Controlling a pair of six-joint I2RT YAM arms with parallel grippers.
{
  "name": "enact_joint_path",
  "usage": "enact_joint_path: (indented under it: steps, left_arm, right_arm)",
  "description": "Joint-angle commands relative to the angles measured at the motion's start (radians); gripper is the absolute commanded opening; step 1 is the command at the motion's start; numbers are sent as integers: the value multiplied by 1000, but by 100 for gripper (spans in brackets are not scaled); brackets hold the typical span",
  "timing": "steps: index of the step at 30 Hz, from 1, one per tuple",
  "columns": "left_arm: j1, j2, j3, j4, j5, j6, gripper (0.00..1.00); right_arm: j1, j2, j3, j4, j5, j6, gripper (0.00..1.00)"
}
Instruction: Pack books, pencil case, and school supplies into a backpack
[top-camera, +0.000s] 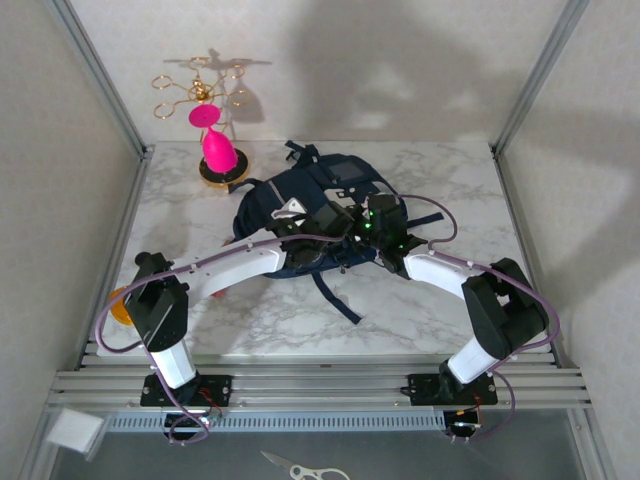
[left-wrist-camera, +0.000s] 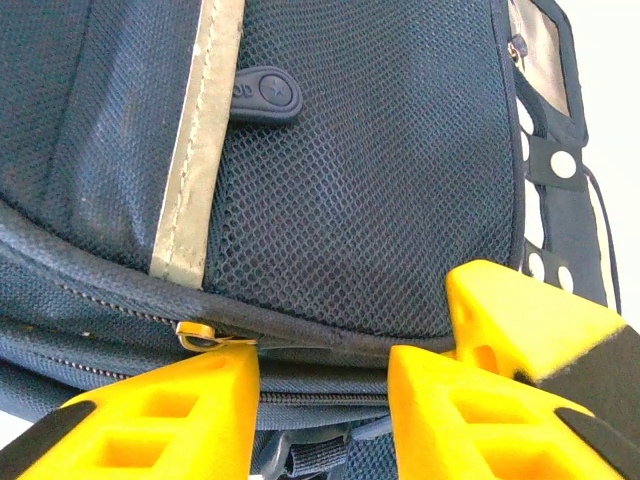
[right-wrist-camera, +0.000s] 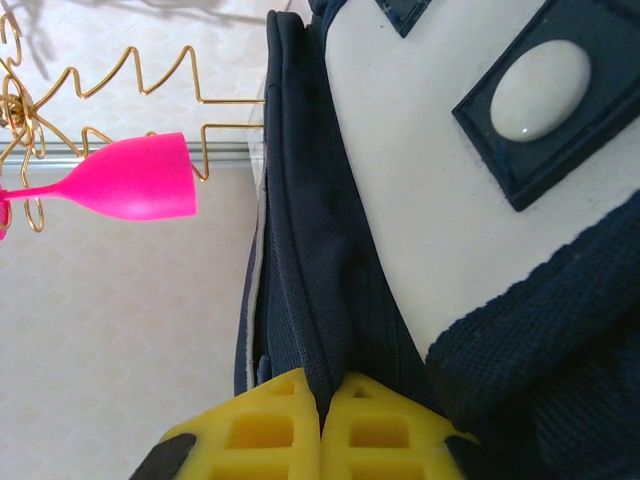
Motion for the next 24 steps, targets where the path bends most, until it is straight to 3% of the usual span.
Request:
enact_joint_path:
  steps: [1,16,21,24]
  left_arm:
    - [19,0,-21,-50,-61,-72,34]
    - [38,-41,-115,-25,-53,-87,36]
    - [-4,-87,-172,17,-99,-188,34]
    - [27,-108,-239,108,-16,-215,33]
  right_arm:
    - [29,-27,23,128,-72,23,0]
    - [12,-41,43,130,-72,38,0]
    - [11,-44,28,144,-67,60,0]
    - [11,-39,31,152,-79,79,0]
